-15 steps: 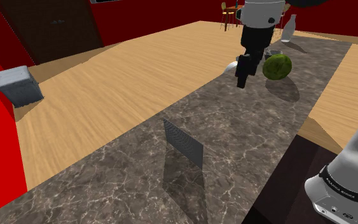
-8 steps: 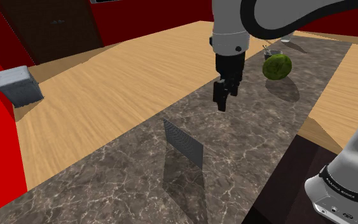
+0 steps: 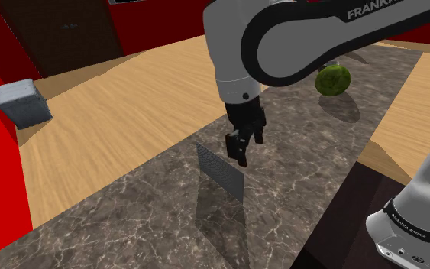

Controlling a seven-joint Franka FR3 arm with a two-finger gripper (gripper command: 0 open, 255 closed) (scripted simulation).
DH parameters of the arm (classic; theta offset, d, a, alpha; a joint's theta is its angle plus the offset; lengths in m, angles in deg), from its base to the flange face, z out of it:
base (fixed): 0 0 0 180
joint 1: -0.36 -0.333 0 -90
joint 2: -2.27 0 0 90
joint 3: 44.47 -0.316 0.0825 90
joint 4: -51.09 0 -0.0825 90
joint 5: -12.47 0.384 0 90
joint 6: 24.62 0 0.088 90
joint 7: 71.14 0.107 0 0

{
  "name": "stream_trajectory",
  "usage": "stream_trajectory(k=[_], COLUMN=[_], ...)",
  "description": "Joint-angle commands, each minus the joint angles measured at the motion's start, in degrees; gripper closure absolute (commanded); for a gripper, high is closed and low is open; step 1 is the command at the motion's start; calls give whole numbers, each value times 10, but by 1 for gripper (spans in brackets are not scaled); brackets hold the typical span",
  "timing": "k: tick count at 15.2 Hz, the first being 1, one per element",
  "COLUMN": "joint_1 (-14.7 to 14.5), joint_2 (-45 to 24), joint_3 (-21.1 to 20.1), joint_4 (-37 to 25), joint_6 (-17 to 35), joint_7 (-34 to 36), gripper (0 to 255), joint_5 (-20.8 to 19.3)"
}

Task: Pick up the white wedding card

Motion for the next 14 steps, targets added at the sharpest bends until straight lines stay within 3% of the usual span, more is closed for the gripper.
stream_trajectory(k=[1, 11, 12, 14], joint_1=[-10, -13, -13, -13], joint_2=[-44, -64, -63, -63], joint_3=[-18, -21, -20, -20], joint_4=[-20, 20, 20, 21], joint_6=[5, 62, 62, 63], joint_7=[28, 32, 32, 32], gripper=[0, 0, 255, 255], joint_5=[-7, -15, -15, -15])
